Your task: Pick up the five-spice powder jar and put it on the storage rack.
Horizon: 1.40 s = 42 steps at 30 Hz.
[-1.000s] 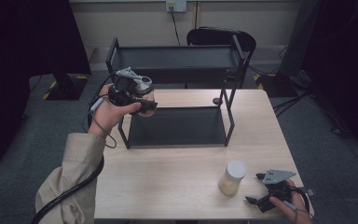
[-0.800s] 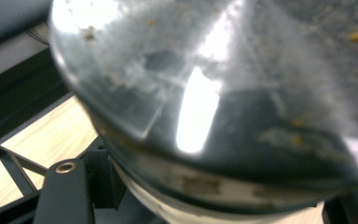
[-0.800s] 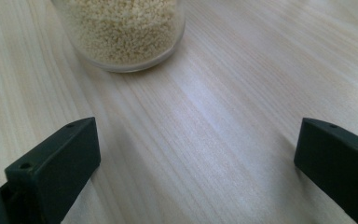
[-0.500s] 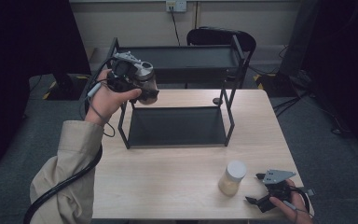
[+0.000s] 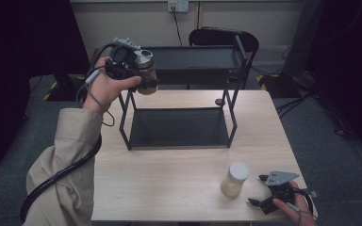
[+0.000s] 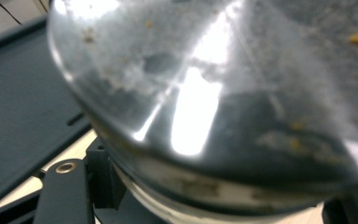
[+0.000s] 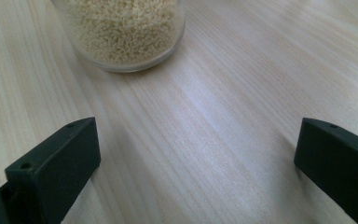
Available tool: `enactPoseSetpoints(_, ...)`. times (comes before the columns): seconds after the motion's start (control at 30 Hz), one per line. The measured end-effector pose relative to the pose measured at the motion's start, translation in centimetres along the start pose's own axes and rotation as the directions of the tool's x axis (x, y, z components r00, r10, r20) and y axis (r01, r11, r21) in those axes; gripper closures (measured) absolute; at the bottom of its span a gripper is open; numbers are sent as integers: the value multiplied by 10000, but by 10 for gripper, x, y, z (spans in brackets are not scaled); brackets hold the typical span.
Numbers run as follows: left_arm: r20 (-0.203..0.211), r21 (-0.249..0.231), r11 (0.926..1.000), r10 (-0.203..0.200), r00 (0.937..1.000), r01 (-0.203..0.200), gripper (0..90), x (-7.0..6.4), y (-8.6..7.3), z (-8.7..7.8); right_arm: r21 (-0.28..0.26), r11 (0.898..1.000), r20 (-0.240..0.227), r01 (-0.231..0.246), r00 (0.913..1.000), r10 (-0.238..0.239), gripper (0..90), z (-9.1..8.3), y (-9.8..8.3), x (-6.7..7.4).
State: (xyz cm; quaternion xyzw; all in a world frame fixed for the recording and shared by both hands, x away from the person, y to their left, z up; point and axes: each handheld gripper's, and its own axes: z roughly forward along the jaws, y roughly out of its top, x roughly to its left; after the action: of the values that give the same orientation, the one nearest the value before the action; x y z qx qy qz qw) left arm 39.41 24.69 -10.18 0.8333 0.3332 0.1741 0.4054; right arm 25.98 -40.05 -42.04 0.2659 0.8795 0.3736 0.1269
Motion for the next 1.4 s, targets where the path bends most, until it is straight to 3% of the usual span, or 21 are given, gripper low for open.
enactPoseSetpoints(0.37, -378, 113, 9998, 195, 9991, -190, 303, 10, 25, 0, 0, 10000, 1, -3, 10000, 3, 0, 0, 0, 0)
enactPoseSetpoints(0.7, -479, 102, 9999, 100, 9988, -95, 303, 22, 41, 9, 1, 10000, 5, -3, 10000, 3, 0, 0, 0, 0)
enactPoseSetpoints(1.4, -817, 305, 9993, -170, 9965, 196, 304, 47, 55, 35, 4, 10000, 6, -7, 10000, 7, 0, 0, 0, 0)
